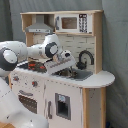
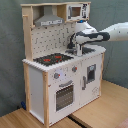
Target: Play with the kitchen
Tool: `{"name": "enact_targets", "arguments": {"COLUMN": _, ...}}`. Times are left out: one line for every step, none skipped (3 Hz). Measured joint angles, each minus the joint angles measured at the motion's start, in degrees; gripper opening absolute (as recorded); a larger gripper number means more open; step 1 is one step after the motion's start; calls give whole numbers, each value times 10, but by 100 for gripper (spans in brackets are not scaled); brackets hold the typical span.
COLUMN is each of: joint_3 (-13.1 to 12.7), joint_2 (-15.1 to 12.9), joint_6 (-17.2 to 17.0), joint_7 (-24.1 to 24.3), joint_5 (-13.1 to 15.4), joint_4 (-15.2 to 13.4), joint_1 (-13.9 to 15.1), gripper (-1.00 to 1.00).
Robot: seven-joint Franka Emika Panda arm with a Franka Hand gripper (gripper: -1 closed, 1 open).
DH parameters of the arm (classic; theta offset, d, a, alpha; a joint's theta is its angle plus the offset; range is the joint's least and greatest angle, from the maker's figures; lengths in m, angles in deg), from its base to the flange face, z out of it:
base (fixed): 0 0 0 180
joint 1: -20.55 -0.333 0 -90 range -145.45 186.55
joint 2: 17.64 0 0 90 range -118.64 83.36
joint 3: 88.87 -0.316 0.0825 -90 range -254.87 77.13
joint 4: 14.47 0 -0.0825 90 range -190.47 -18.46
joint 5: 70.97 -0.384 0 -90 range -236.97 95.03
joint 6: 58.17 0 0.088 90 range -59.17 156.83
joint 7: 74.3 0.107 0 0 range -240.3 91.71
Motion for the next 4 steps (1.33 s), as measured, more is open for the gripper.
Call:
{"name": "enact_targets", "arguments": {"joint_3": -31, "joint_2": -1, "joint_6": -26, "joint_7": -12, "joint_5": 0, "joint_4": 23, "joint_1": 36, "gripper": 100}}
{"name": "enact_targets", "arguments": {"joint_3": -40, "joint_2": -2, "joint_6": -35, "joint_7": -17, "joint_5": 0, "joint_4": 30, "joint_1": 41, "gripper": 100}}
{"name": "enact_targets", "arguments": {"joint_3": -42, "joint_2": -2, "joint_6": -36, "joint_7": -17, "joint_5": 0, "joint_4": 32, "joint_1": 41, "gripper": -100}}
{"name": "enact_targets", "arguments": {"joint_3": -46, "joint_2": -3, "joint_6": -69, "joint_7": -20, "joint_5": 0, "joint_4": 56, "joint_1": 43, "gripper": -100}}
